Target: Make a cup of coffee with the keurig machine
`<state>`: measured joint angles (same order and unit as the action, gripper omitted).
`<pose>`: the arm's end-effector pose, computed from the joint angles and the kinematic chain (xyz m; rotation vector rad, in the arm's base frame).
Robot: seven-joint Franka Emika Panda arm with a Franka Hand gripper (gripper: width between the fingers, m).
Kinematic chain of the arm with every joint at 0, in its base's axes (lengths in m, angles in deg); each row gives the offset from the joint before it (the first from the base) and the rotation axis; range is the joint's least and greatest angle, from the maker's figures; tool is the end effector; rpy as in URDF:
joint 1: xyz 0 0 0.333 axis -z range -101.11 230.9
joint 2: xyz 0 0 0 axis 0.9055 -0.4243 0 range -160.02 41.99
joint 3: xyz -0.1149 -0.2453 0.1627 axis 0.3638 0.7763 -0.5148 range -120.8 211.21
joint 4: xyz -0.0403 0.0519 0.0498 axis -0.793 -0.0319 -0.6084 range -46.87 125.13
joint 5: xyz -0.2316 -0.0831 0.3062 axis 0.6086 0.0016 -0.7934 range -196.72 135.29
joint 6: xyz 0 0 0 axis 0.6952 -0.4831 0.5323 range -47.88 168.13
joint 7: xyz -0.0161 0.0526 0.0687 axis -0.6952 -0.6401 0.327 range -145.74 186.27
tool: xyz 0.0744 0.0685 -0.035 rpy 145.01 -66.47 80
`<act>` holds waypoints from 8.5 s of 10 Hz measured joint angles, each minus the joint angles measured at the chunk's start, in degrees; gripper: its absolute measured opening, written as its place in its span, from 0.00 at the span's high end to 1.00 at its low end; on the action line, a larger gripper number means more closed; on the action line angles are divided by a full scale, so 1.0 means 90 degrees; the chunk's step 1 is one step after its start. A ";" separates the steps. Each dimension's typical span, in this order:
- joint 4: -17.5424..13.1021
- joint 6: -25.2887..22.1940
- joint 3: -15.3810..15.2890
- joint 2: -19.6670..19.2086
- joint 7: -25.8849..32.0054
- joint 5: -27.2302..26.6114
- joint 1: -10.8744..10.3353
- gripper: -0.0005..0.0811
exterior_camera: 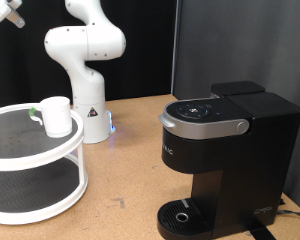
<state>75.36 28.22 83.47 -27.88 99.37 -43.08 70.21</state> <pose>0.2585 -0.2607 0.5291 -2.2826 -0.9365 -0.3013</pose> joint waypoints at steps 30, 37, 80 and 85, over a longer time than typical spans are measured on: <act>0.3216 0.4032 0.0099 0.0463 -0.0293 0.0650 0.0526 0.03; 0.3583 0.4702 0.0315 0.0163 0.0059 0.0718 0.0523 0.01; 0.3394 0.6949 -0.1871 -0.0320 -0.3712 -0.1729 -0.0709 0.91; 0.3706 0.8174 -0.2769 -0.0840 -0.5111 -0.1928 -0.0953 0.91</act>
<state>108.71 101.78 58.55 -35.45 53.37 -60.42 61.63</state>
